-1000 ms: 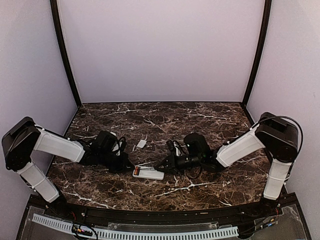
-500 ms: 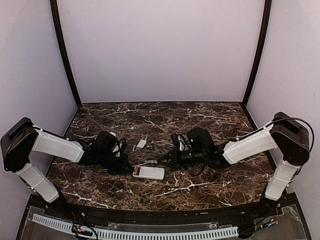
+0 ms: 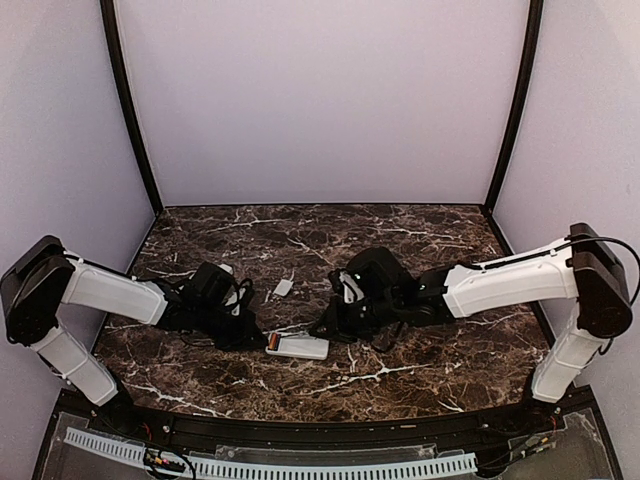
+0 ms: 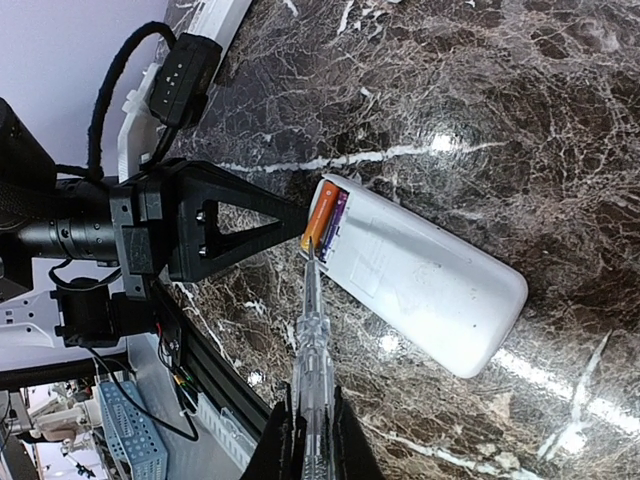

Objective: Unload the batteries from the remote control
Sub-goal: Remove the battery from the remote control without the battery cover.

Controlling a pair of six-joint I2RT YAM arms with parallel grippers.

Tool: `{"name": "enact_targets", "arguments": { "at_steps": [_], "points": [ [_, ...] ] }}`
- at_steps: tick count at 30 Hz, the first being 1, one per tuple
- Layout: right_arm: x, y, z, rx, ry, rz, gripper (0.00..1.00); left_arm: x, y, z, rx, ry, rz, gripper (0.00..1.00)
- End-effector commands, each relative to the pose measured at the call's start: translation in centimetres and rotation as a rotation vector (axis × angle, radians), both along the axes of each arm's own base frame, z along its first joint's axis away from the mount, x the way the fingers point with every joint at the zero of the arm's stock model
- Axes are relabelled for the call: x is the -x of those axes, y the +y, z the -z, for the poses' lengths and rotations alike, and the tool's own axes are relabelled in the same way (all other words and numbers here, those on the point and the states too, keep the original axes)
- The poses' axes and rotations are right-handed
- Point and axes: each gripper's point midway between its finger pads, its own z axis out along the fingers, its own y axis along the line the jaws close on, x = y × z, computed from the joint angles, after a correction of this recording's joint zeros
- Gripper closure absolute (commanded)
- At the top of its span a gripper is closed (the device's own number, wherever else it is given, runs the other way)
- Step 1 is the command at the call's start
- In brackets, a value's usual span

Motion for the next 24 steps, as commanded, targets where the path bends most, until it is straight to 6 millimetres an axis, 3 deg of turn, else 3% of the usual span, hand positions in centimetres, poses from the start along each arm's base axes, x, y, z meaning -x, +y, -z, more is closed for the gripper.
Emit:
{"name": "enact_targets", "arguments": {
  "at_steps": [1, 24],
  "points": [
    [0.1, 0.1, 0.9, 0.061, -0.003, -0.004, 1.0, 1.4, 0.9, 0.8, -0.055, 0.043, 0.033, 0.97],
    [-0.2, 2.0, 2.1, 0.085, 0.025, -0.041, 1.0, 1.8, 0.9, 1.6, -0.062, 0.068, 0.048, 1.0]
  ]
}}
